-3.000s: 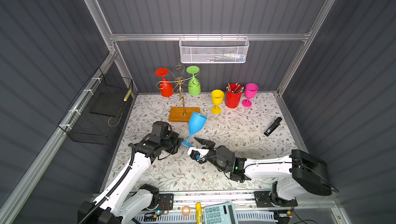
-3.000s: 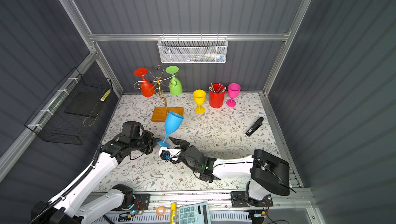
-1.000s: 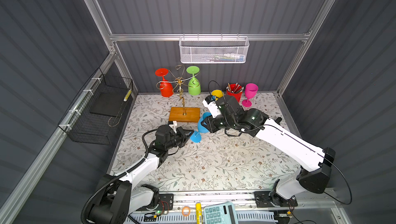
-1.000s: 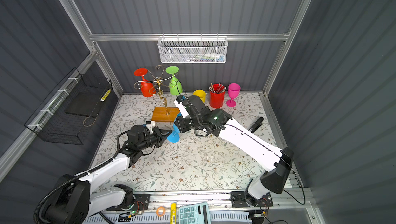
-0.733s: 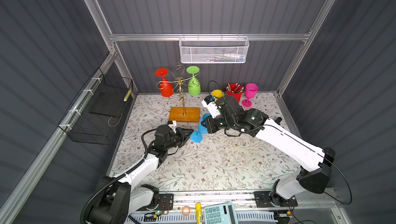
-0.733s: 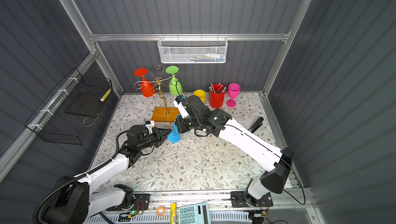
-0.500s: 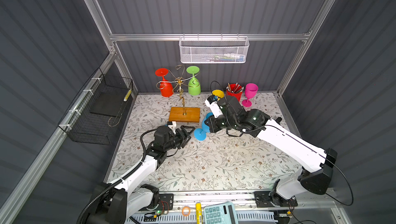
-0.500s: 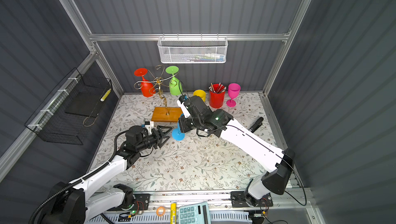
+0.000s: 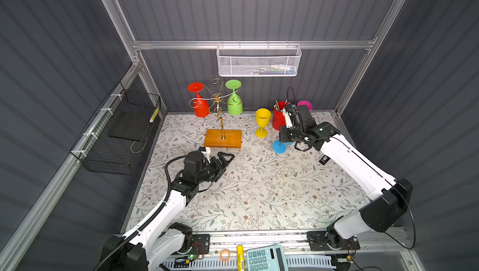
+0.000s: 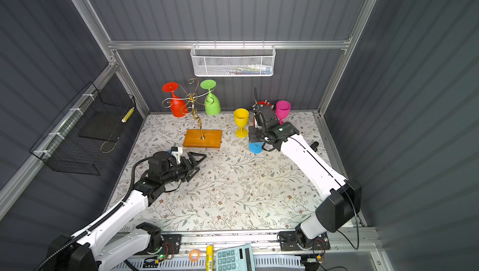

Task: Take the wine glass off the wine glass rack
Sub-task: 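Carry the blue glass to beside the pink glass with the right gripper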

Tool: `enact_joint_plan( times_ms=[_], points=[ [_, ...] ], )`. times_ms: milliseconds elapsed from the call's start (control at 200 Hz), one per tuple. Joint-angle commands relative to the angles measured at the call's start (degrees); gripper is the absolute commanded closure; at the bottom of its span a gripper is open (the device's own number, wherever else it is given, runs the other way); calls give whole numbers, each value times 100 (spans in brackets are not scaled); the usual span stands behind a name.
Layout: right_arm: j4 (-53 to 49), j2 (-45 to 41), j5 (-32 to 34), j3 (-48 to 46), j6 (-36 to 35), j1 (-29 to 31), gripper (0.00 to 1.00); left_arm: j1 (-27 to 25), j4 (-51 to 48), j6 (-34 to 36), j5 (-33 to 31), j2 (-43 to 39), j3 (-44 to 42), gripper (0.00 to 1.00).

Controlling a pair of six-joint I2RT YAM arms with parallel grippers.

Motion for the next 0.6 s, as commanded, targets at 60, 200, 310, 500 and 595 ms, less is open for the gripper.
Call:
enact_joint_plan(
  times_ms=[60,200,310,500,595],
  points=[
    [104,622,428,291,-436,-472,100,-2,-851,509,-319,-327,292,0],
    [347,909,261,323,-519,-970,100,-4,-1093,583,-374,-454,301,0],
    [526,1073,246,345,-586,-1283,100,-4,-1204,623,-466,-484,357,0],
    [587,1459,66,621,-717,-1713,100,-4,-1356,741,-621,-383,560,0],
    [621,1644,73,785,-799,-1827,100,-4,-1377,765,-644,-286,660,0]
  ],
)
